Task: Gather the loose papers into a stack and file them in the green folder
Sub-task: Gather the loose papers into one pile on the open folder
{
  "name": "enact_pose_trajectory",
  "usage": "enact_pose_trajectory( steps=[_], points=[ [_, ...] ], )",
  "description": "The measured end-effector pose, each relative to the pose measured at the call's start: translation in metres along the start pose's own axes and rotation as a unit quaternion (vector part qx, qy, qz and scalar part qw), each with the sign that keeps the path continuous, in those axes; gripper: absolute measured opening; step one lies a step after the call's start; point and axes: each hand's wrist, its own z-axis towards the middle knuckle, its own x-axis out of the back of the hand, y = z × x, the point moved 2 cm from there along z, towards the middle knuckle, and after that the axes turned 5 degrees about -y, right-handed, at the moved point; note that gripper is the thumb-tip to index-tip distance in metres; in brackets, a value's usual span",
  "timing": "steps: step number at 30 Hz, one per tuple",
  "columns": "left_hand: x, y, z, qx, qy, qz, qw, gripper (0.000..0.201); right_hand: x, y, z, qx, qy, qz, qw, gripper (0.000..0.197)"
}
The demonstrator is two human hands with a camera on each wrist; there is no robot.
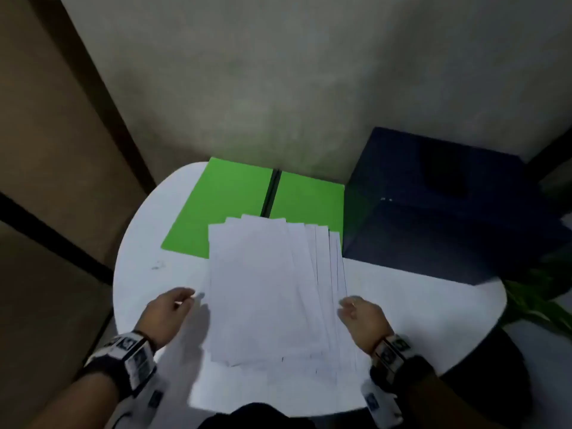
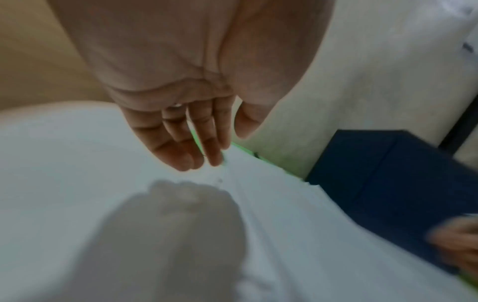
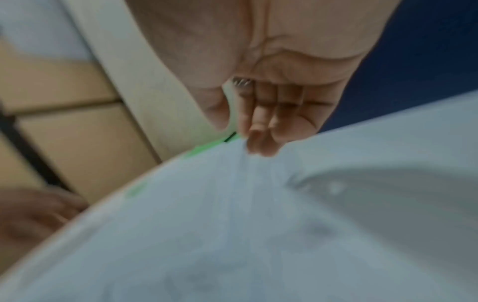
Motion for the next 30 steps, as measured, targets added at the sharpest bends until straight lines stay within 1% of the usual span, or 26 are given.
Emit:
enact_pose_trajectory(
  steps=[1,2,4,6,8,9,11,12,13,14,16,17,19,20,21,23,25,27,29,30],
  points=[
    [-0.013,0.004,0.012,0.002,-0.007,-0.009,1.000,0.020,-0.012,-0.011,0.019,-0.011,-0.002,0.034,0.999,0.035],
    [-0.018,0.015,0.017,-0.004,-0.022,-0.007,1.000,0.019,-0.022,-0.022,0.030,-0.030,-0.014,0.033,0.999,0.047],
    [-0.034,0.035,0.031,-0.013,-0.053,0.011,0.998,0.019,-0.040,-0.047,0.050,-0.049,-0.023,-0.021,0.998,0.066],
    [-0.045,0.044,0.039,-0.005,-0.048,0.007,0.999,0.020,-0.059,-0.057,0.060,-0.086,-0.019,-0.079,0.993,0.078],
    [-0.049,0.046,0.043,0.018,-0.028,-0.017,0.999,0.027,-0.071,-0.060,0.062,-0.120,-0.013,-0.083,0.989,0.083],
    [-0.051,0.050,0.043,0.025,-0.021,-0.037,0.999,0.035,-0.075,-0.064,0.061,-0.123,0.000,-0.076,0.989,0.084],
    [-0.058,0.048,0.046,0.049,-0.029,-0.072,0.996,0.058,-0.084,-0.069,0.060,-0.127,0.012,-0.043,0.991,0.083],
    [-0.060,0.048,0.047,0.068,-0.029,-0.086,0.994,0.064,-0.087,-0.069,0.060,-0.131,0.015,-0.010,0.991,0.081],
    [-0.062,0.047,0.047,0.090,-0.035,-0.093,0.991,0.065,-0.088,-0.070,0.059,-0.137,0.024,0.026,0.990,0.077],
    [-0.063,0.046,0.050,0.091,-0.040,-0.092,0.991,0.061,-0.088,-0.070,0.057,-0.142,0.034,0.053,0.988,0.073],
    [-0.064,0.047,0.053,0.070,-0.048,-0.073,0.994,0.041,-0.088,-0.072,0.055,-0.140,0.044,0.081,0.986,0.065],
    [-0.063,0.046,0.056,0.066,-0.053,-0.076,0.994,0.035,-0.087,-0.073,0.053,-0.134,0.046,0.098,0.985,0.063],
    [-0.055,0.046,0.057,0.053,-0.052,-0.099,0.992,0.030,-0.085,-0.070,0.052,-0.126,0.052,0.147,0.980,0.057],
    [-0.048,0.044,0.057,0.041,-0.039,-0.119,0.991,0.029,-0.083,-0.069,0.051,-0.126,0.063,0.160,0.977,0.053],
    [-0.039,0.039,0.058,0.036,-0.022,-0.146,0.988,0.029,-0.080,-0.067,0.051,-0.137,0.079,0.151,0.976,0.054],
    [-0.015,0.029,0.059,0.024,0.017,-0.188,0.982,0.032,-0.082,-0.062,0.052,-0.178,0.100,0.061,0.977,0.072],
    [0.010,0.018,0.059,0.017,0.032,-0.199,0.979,0.034,-0.092,-0.064,0.052,-0.202,0.080,-0.029,0.976,0.097],
    [0.033,0.012,0.055,0.010,0.033,-0.217,0.975,0.033,-0.103,-0.071,0.054,-0.207,0.059,-0.074,0.974,0.117],
    [0.048,0.001,0.056,0.011,0.023,-0.243,0.970,0.031,-0.109,-0.076,0.059,-0.215,0.058,-0.093,0.970,0.128],
    [0.053,-0.006,0.057,0.013,0.019,-0.250,0.968,0.030,-0.111,-0.077,0.062,-0.222,0.058,-0.080,0.970,0.131]
  ],
)
